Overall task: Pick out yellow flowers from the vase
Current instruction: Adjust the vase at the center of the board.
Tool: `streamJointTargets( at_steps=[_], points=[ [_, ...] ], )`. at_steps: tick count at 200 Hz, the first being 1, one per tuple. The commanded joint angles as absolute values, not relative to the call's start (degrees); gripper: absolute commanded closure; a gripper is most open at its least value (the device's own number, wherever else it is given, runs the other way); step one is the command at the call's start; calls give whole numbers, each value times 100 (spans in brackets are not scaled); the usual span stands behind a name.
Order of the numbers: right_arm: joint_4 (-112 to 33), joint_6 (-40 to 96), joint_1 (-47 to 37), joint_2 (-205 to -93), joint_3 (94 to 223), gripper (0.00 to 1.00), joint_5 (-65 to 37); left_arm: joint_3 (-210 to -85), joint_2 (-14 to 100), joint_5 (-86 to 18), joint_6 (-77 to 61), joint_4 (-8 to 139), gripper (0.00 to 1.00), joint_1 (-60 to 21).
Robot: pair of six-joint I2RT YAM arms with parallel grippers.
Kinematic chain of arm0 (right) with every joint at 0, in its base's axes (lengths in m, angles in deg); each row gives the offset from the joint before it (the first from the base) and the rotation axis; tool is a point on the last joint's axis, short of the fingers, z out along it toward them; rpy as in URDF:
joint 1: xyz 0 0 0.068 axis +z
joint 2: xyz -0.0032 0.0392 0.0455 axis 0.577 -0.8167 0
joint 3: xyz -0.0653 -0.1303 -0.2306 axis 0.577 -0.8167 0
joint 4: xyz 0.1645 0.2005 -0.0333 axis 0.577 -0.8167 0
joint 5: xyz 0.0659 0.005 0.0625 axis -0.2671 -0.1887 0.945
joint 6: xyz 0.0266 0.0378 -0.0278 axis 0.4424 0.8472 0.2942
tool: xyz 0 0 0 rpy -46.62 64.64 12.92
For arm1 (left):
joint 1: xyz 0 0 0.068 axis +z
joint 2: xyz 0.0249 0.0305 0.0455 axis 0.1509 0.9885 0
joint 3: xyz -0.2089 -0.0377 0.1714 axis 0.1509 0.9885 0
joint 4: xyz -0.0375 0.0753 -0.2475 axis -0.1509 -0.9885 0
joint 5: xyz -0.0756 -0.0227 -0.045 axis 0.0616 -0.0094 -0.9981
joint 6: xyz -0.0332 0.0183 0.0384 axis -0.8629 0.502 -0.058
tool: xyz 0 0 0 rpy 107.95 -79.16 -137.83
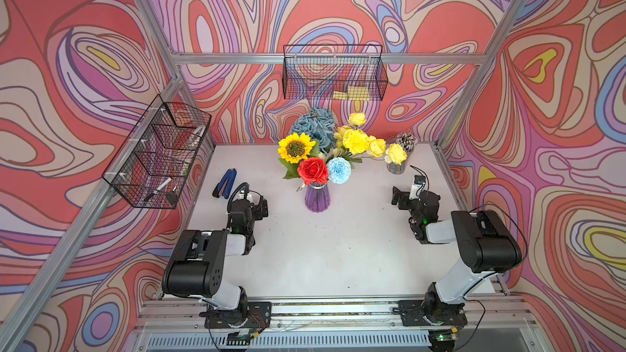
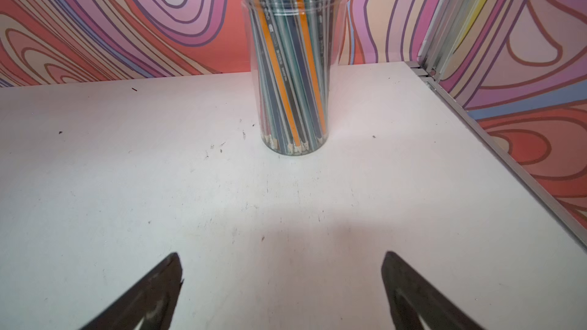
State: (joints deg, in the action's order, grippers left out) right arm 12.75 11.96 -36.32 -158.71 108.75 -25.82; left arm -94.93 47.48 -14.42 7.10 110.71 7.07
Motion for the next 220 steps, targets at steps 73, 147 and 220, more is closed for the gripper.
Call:
streamJointTargets(
  at_steps=[73, 147, 220],
  points=[
    [1344, 1168, -3603, -15869, 10938, 2, -2534, -9587, 4781, -1501, 770, 11257, 0, 719],
    [1271, 1156, -3603, -15786, 10956, 2, -2566, -9597, 4716, -1477, 758, 11193, 0, 719],
    [-1217, 1645, -3604, -14237, 11779, 4, -2401, -10314, 3177, -1573, 290, 8582, 0, 676]
  ],
)
